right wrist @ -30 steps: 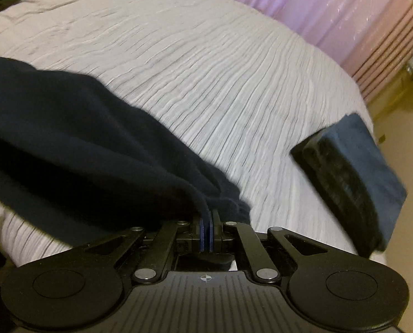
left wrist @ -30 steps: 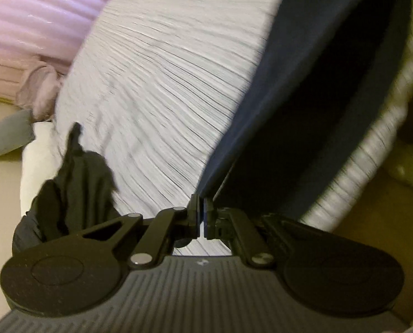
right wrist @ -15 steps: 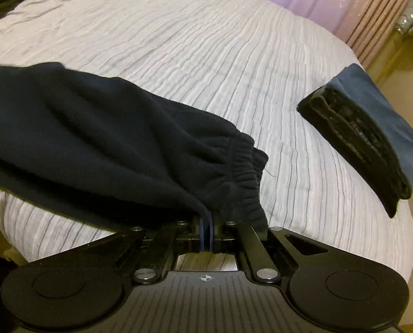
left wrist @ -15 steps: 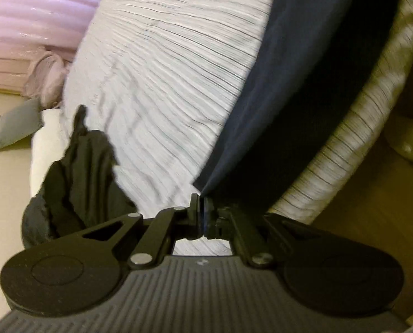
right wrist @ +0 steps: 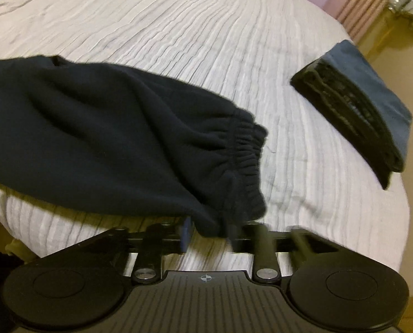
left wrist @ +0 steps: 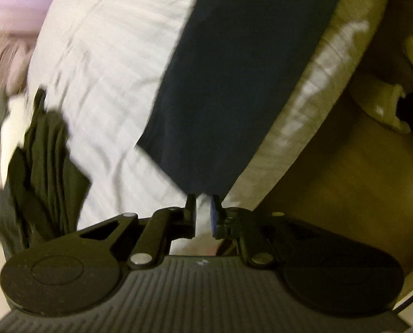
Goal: Fold clothes
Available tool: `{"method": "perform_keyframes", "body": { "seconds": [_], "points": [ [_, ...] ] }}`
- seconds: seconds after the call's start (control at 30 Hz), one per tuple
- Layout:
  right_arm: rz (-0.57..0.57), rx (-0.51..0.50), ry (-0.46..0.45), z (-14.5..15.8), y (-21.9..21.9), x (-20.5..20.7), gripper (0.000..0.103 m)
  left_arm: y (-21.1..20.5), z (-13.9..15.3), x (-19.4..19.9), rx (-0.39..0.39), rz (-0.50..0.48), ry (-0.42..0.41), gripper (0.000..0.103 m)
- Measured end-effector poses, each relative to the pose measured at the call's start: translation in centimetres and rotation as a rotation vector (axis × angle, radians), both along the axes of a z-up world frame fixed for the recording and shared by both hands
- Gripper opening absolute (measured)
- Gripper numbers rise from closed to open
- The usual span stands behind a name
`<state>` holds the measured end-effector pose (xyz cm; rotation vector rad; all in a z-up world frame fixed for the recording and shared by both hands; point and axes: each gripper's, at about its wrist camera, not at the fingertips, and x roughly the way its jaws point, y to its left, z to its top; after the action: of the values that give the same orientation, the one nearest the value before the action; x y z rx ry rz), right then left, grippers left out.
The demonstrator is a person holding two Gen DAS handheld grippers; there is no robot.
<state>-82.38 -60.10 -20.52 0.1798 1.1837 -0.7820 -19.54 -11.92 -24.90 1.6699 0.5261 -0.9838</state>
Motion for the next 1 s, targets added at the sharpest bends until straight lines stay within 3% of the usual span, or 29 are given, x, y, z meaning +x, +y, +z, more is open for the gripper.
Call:
{"method": "perform_keyframes", "body": {
  "seconds": [0.07, 0.17, 0.27, 0.47, 0.6, 0.67, 0.83, 0.9, 0.97, 1.0],
  "points": [
    [-0.019, -0.016, 0.009, 0.9, 0.7, 0.3, 0.058, 0.1, 1.7, 1.1, -0.051, 0.093, 0.012, 0.012],
    [-0.039, -0.015, -0.022, 2.4, 1.8, 1.3, 0.058, -0.2, 3.8, 2.9, -0.149, 0.217, 0.059, 0.024],
    [-0.009, -0.025, -0.083, 4.0, 3.3, 3.4, 0.058, -1.5, 4.1, 5.3, -0.224, 0.311, 0.156, 0.030],
    [0.024, -0.014, -0.146, 4.8, 6.6, 10.3, 0.058, -3.7, 1.4, 13.1, -0.321, 0.526, 0.547, 0.032],
    [0.032, -0.005, -0.136, 4.1, 10.7, 16.6, 0.058, -3.5, -1.7, 17.5, -0.294, 0.656, 0.767, 0.042],
    [0.054, 0.017, -0.140, 3.6, 13.0, 20.1, 0.058, -3.1, -3.2, 19.3, -0.284, 0.727, 0.898, 0.042],
    [0.145, 0.075, -0.158, 2.3, 18.4, 29.1, 0.058, -2.7, -2.9, 20.2, -0.374, 0.725, 1.041, 0.036],
    [0.197, 0.097, -0.167, 1.9, 20.0, 32.1, 0.058, -2.6, -2.7, 20.5, -0.412, 0.719, 1.093, 0.012],
    [0.238, 0.112, -0.176, 1.7, 21.0, 34.5, 0.058, -2.5, -2.6, 20.7, -0.452, 0.712, 1.144, 0.012],
    [0.259, 0.117, -0.178, 1.7, 21.3, 35.5, 0.058, -2.1, -0.9, 19.8, -0.516, 0.605, 1.091, 0.012]
  ]
}}
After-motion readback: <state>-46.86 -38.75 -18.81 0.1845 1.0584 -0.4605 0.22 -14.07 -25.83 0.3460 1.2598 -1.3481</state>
